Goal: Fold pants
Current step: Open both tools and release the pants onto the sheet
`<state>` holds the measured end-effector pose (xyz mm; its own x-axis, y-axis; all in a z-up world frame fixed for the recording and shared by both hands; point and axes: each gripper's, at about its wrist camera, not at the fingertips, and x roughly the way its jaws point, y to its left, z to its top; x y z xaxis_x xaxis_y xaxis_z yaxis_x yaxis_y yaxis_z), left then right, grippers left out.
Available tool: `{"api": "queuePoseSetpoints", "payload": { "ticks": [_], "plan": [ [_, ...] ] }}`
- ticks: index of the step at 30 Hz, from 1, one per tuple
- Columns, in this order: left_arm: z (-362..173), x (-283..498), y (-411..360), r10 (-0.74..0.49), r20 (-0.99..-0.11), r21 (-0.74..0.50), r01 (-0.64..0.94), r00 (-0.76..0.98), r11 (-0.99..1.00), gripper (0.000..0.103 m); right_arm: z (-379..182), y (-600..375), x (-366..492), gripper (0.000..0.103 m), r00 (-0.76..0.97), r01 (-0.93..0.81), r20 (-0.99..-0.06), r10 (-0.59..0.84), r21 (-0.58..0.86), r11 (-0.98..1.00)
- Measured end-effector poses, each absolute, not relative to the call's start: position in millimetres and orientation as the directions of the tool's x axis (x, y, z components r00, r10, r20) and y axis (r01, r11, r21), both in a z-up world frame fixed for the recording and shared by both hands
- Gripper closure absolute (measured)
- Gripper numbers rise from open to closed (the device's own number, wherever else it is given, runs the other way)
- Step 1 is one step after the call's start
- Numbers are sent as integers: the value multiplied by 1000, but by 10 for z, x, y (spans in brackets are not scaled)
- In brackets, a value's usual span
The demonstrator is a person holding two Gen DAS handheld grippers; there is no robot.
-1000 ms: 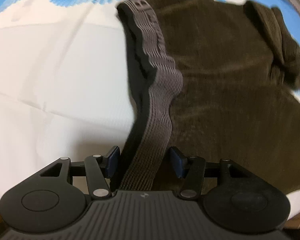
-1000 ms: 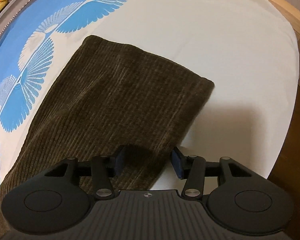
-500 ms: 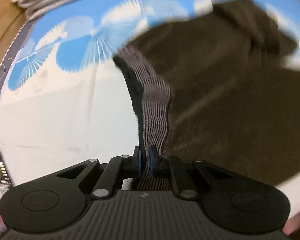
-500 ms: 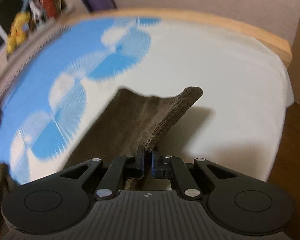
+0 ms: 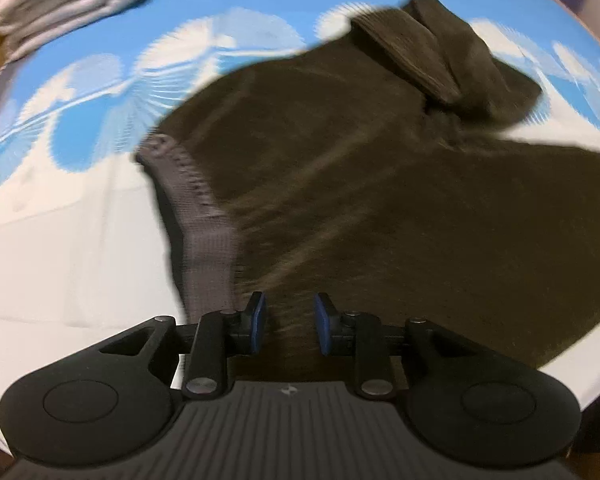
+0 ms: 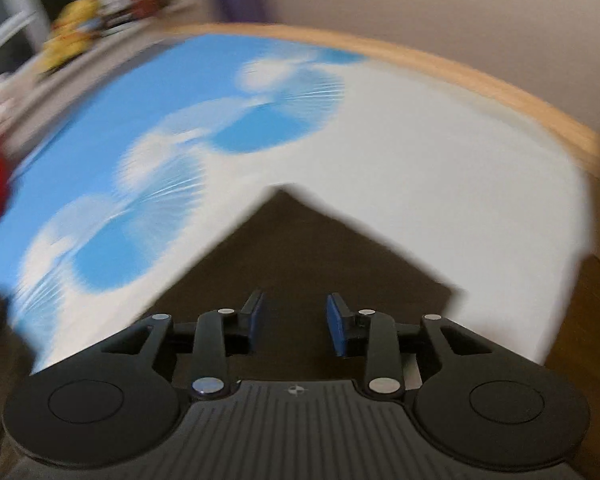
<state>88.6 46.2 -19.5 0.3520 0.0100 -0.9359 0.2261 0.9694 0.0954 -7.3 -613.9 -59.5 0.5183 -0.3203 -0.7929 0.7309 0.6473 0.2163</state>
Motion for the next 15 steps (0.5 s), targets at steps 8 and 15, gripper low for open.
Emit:
{"api": "queuePoseSetpoints", "payload": {
  "ticks": [8, 15],
  "plan": [
    [-243, 1042, 103, 22, -923, 121, 235, 384, 965, 72, -534, -5501, 445, 68, 651, 432, -741, -167, 180, 884],
    [54, 1218, -180, -26, -865, 74, 178, 501, 981, 72, -411, -5176, 900, 79, 733, 297, -678, -54, 247, 923]
  ]
}}
